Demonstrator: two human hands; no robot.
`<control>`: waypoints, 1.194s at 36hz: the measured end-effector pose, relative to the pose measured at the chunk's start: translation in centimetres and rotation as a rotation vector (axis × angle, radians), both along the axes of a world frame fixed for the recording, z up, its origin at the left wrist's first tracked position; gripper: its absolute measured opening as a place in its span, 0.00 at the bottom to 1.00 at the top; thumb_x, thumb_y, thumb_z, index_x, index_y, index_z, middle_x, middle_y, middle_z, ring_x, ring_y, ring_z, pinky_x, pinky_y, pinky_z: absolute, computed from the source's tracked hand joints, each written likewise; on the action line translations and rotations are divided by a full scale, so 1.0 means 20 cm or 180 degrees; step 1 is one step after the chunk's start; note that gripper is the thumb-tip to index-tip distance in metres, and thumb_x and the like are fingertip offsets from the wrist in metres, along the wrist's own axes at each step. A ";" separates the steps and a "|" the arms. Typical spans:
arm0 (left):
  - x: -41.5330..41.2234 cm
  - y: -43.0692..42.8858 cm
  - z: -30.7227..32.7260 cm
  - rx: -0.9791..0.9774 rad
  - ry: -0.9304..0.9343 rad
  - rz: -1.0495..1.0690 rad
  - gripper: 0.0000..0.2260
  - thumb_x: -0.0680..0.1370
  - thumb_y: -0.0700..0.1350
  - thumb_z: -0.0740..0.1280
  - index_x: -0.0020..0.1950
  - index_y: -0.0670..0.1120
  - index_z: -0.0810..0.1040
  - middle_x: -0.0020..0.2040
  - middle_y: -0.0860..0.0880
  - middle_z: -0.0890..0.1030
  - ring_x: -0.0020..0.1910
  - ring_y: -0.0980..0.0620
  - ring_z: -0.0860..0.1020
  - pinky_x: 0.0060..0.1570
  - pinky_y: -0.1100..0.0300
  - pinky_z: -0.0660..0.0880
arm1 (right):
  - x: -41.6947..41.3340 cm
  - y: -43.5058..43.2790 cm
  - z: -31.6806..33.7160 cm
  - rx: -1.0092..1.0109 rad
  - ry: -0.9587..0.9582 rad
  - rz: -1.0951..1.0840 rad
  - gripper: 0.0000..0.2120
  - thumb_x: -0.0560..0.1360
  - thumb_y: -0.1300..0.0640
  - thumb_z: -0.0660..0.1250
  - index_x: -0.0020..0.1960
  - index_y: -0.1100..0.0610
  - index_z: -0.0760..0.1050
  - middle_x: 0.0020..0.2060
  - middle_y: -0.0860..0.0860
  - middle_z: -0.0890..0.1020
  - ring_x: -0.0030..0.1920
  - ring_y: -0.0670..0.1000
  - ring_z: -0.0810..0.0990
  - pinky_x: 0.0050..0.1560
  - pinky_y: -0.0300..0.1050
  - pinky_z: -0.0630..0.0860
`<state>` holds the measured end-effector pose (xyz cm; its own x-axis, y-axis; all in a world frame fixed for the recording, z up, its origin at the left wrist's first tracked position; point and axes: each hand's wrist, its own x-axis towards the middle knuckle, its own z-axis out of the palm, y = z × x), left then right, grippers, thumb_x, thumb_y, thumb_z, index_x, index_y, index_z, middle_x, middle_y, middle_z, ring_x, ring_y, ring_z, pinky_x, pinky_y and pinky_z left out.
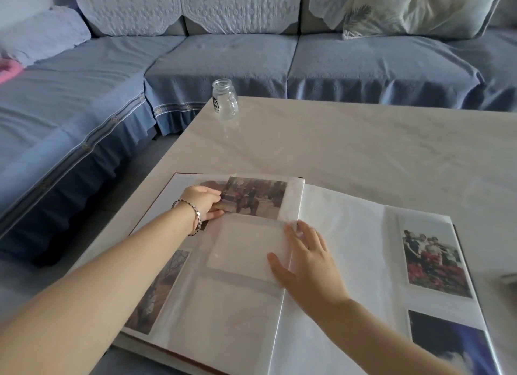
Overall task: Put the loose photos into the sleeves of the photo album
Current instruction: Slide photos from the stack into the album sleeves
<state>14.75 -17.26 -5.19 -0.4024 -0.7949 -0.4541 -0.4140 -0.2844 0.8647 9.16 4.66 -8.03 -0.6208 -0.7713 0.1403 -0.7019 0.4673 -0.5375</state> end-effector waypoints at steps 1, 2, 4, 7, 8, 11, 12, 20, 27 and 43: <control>-0.01 0.01 0.00 -0.0012 -0.0047 -0.0073 0.08 0.77 0.31 0.62 0.40 0.39 0.75 0.40 0.43 0.74 0.38 0.50 0.74 0.25 0.65 0.77 | 0.00 0.00 -0.01 -0.0019 0.0052 -0.0016 0.29 0.70 0.40 0.57 0.58 0.62 0.77 0.54 0.58 0.80 0.54 0.57 0.80 0.50 0.48 0.77; -0.02 0.01 0.01 -0.0036 -0.0104 -0.0153 0.08 0.77 0.33 0.63 0.39 0.41 0.75 0.39 0.44 0.75 0.37 0.51 0.74 0.25 0.65 0.77 | 0.00 0.00 -0.02 -0.0018 0.0104 -0.0020 0.29 0.70 0.40 0.57 0.57 0.62 0.78 0.54 0.58 0.80 0.53 0.57 0.81 0.49 0.48 0.78; -0.03 0.02 0.03 -0.0120 -0.0268 -0.0309 0.07 0.76 0.38 0.67 0.38 0.42 0.74 0.38 0.45 0.75 0.36 0.52 0.73 0.29 0.65 0.76 | 0.00 0.00 -0.03 -0.0031 0.0251 -0.0071 0.29 0.70 0.40 0.57 0.57 0.61 0.79 0.53 0.57 0.80 0.53 0.56 0.81 0.47 0.48 0.78; -0.03 0.01 0.05 -0.0226 -0.0432 -0.0378 0.08 0.73 0.43 0.72 0.39 0.43 0.76 0.38 0.47 0.76 0.37 0.54 0.74 0.32 0.64 0.77 | -0.01 -0.01 -0.04 -0.0054 0.0413 -0.0115 0.29 0.70 0.40 0.56 0.56 0.60 0.79 0.52 0.57 0.81 0.52 0.55 0.81 0.45 0.47 0.79; -0.03 0.01 0.05 -0.0268 -0.0462 -0.0343 0.08 0.71 0.43 0.74 0.40 0.43 0.76 0.39 0.47 0.77 0.38 0.55 0.75 0.30 0.66 0.78 | -0.01 -0.01 -0.04 -0.0066 0.0435 -0.0126 0.29 0.70 0.40 0.56 0.56 0.60 0.79 0.52 0.57 0.81 0.52 0.55 0.81 0.44 0.47 0.79; -0.03 0.01 0.06 -0.0421 -0.0531 -0.0279 0.08 0.69 0.41 0.76 0.39 0.44 0.77 0.39 0.49 0.78 0.36 0.56 0.76 0.28 0.67 0.76 | -0.01 -0.01 -0.04 -0.0107 0.0521 -0.0148 0.29 0.70 0.40 0.56 0.56 0.60 0.79 0.51 0.56 0.81 0.52 0.54 0.81 0.45 0.45 0.79; -0.03 0.02 0.06 -0.0499 -0.0561 -0.0292 0.08 0.69 0.40 0.76 0.39 0.44 0.77 0.38 0.49 0.78 0.35 0.56 0.76 0.28 0.67 0.76 | -0.01 -0.01 -0.04 -0.0125 0.0556 -0.0153 0.29 0.70 0.40 0.56 0.55 0.60 0.80 0.51 0.55 0.81 0.52 0.54 0.82 0.45 0.45 0.79; -0.02 0.06 0.06 -0.1171 -0.0657 -0.0317 0.07 0.70 0.40 0.75 0.35 0.45 0.78 0.29 0.48 0.76 0.28 0.52 0.72 0.37 0.58 0.76 | -0.01 -0.01 -0.06 -0.0335 0.0781 -0.0200 0.28 0.69 0.40 0.56 0.54 0.60 0.80 0.49 0.54 0.82 0.50 0.54 0.82 0.45 0.43 0.79; 0.00 0.12 0.07 -0.2525 -0.0819 -0.0450 0.05 0.72 0.43 0.72 0.38 0.45 0.79 0.33 0.53 0.78 0.37 0.51 0.76 0.38 0.62 0.69 | -0.01 -0.02 -0.08 -0.0354 0.0843 -0.0222 0.28 0.70 0.40 0.56 0.55 0.60 0.80 0.49 0.54 0.82 0.51 0.54 0.82 0.46 0.43 0.79; 0.00 0.17 0.14 -0.2880 -0.0220 -0.0210 0.07 0.72 0.41 0.71 0.35 0.47 0.76 0.31 0.58 0.76 0.32 0.58 0.75 0.36 0.64 0.70 | -0.01 -0.01 -0.08 -0.0379 0.0902 -0.0239 0.28 0.69 0.40 0.56 0.55 0.59 0.80 0.50 0.55 0.82 0.51 0.54 0.82 0.45 0.44 0.79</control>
